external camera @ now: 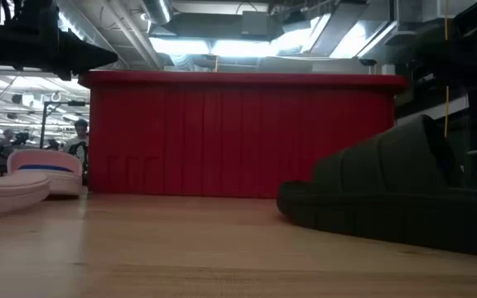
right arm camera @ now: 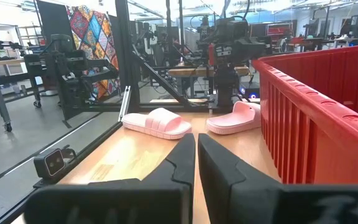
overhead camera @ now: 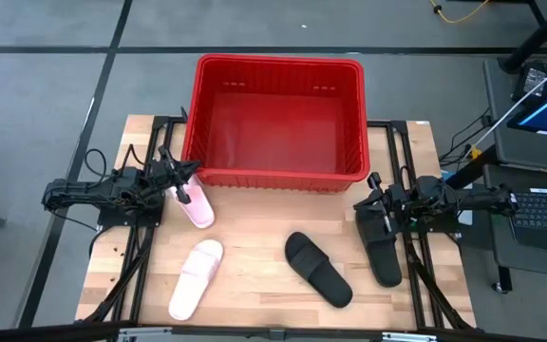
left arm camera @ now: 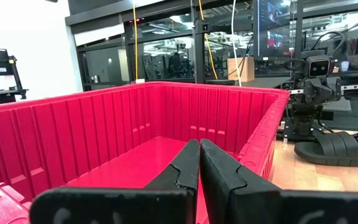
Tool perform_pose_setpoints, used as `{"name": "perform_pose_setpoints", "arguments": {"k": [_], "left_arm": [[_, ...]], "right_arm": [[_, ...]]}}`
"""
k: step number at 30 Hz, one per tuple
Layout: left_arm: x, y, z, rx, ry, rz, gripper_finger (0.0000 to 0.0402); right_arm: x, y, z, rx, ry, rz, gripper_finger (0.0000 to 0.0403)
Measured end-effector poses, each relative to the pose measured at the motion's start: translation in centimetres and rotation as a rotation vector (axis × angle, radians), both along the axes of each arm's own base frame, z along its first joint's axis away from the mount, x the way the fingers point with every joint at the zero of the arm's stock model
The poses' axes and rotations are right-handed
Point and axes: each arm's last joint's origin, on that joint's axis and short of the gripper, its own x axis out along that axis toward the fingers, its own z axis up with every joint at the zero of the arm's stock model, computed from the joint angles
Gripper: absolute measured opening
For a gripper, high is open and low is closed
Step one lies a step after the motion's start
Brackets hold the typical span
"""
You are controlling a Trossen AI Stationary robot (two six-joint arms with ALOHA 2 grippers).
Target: Pick and place slides into bin
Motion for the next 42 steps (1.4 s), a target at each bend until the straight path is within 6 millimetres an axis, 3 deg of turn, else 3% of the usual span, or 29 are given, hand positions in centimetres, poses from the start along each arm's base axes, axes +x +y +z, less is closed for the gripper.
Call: {"name": "perform_pose_setpoints", "arguments": {"k": [42], "left_arm": [[0.00, 0.00, 0.00, 0.000, 0.000, 0.000, 0.0007]], "right_arm": [[0.00, -0.09, 0.16, 0.003, -0.016, -0.029, 0.0023]]}}
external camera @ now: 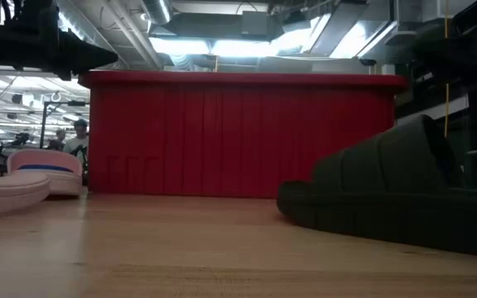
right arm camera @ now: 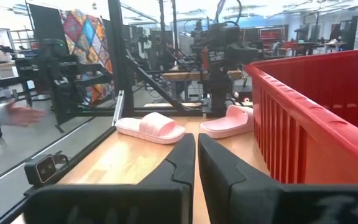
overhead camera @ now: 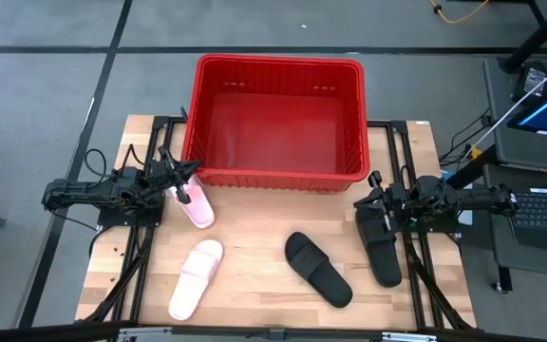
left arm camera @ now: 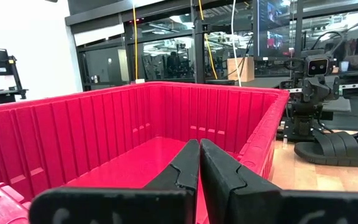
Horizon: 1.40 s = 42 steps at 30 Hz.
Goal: Pick and place slides into bin
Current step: Put the left black slide into the red bin
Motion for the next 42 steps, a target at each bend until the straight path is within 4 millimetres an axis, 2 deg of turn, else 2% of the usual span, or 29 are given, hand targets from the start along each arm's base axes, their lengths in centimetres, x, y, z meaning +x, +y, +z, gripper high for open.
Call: {"name": "perform_pose_setpoints", "arguments": {"k": [7, 14, 19, 22, 27, 31, 38, 42], "left_arm": [[0.0, 0.0, 0.0, 0.000, 0.000, -0.001, 0.0009], [0.0, 0.0, 0.0, 0.000, 0.000, -0.001, 0.0008], [0.0, -0.1, 0.4, -0.017, -0.056, -0.033, 0.0007], [-0.1, -0.3, 1.1, -0.009, -0.140, -0.129, 0.0009], [0.0, -0.9, 1.5, 0.083, -0.152, -0.311, 0.0010], [0.0, -0.9, 1.3, 0.046, -0.146, -0.336, 0.0008], [0.0, -0.9, 1.3, 0.004, -0.159, -0.347, 0.0006], [-0.3, -0.9, 2.2, -0.036, -0.175, -0.356, 0.0007]], "right_arm": [[0.0, 0.0, 0.1, -0.021, -0.013, -0.015, 0.0023], [0.0, -0.4, 0.2, -0.164, -0.034, -0.162, 0.0023], [0.0, -0.5, 0.2, -0.120, -0.029, -0.176, 0.0023], [0.0, -0.5, 0.2, -0.085, -0.026, -0.172, 0.0023], [0.0, -0.5, 0.2, -0.113, -0.032, -0.175, 0.0023], [0.0, -0.5, 0.5, -0.126, -0.059, -0.178, 0.0023], [-0.2, -0.5, 1.4, -0.002, -0.148, -0.163, 0.0023], [-0.4, -0.3, 2.6, 0.022, -0.161, -0.106, 0.0023]]}}
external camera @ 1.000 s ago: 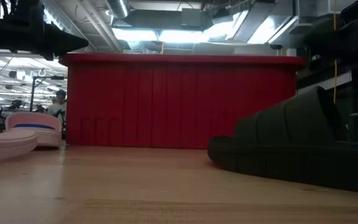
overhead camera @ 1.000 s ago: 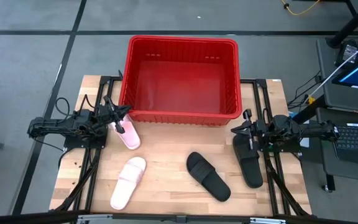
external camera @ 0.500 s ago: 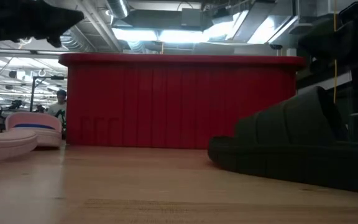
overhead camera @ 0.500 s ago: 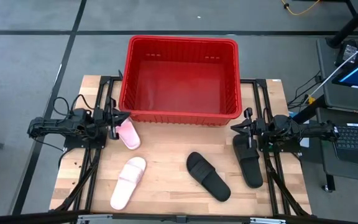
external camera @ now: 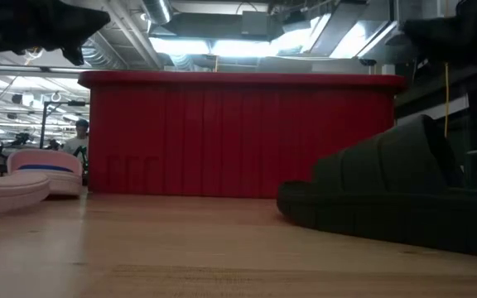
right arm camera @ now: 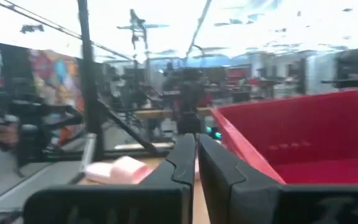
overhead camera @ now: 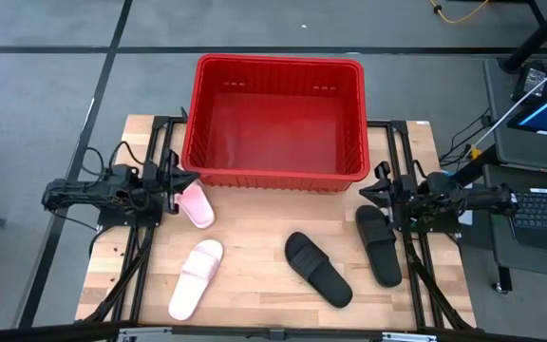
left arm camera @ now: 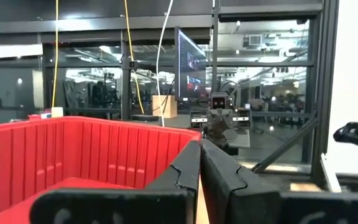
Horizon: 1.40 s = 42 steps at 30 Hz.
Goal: Pick and place slides into bin
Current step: Put the left black slide into the red bin
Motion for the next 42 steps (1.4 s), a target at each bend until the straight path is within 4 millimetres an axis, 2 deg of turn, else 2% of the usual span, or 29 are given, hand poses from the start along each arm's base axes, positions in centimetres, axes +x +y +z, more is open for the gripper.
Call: {"name": "perform_pose_setpoints", "arguments": {"k": [6, 11, 16, 20, 23, 27, 35, 42], "left_arm": [[-0.7, -0.1, 2.8, -0.022, 0.050, -0.036, 0.0007], [0.1, -0.3, 5.1, 0.025, 0.096, -0.087, 0.0008], [2.0, -0.4, 6.3, 0.002, 0.225, -0.133, 0.0010], [3.4, -1.0, 7.4, -0.034, 0.269, -0.255, 0.0008], [4.1, -1.8, 8.6, -0.019, 0.280, -0.354, 0.0006], [4.4, -2.8, 9.8, 0.036, 0.304, -0.400, 0.0006], [4.9, -5.1, 9.4, 0.001, 0.395, -0.400, 0.0008], [6.1, -8.3, 8.4, -0.019, 0.447, -0.397, 0.0009]], "right_arm": [[0.2, 0.1, 2.5, 0.021, 0.074, 0.034, 0.0023], [1.5, 0.4, 5.1, 0.004, 0.126, 0.105, 0.0023], [3.8, 0.7, 7.9, -0.031, 0.187, 0.176, 0.0023], [5.7, 1.0, 10.1, -0.045, 0.212, 0.243, 0.0023], [7.2, 1.4, 11.6, -0.063, 0.236, 0.318, 0.0023], [8.7, 2.5, 13.2, -0.111, 0.283, 0.384, 0.0023], [11.0, 5.4, 14.8, -0.168, 0.320, 0.468, 0.0023], [13.4, 8.0, 13.9, -0.226, 0.382, 0.432, 0.0023]]}}
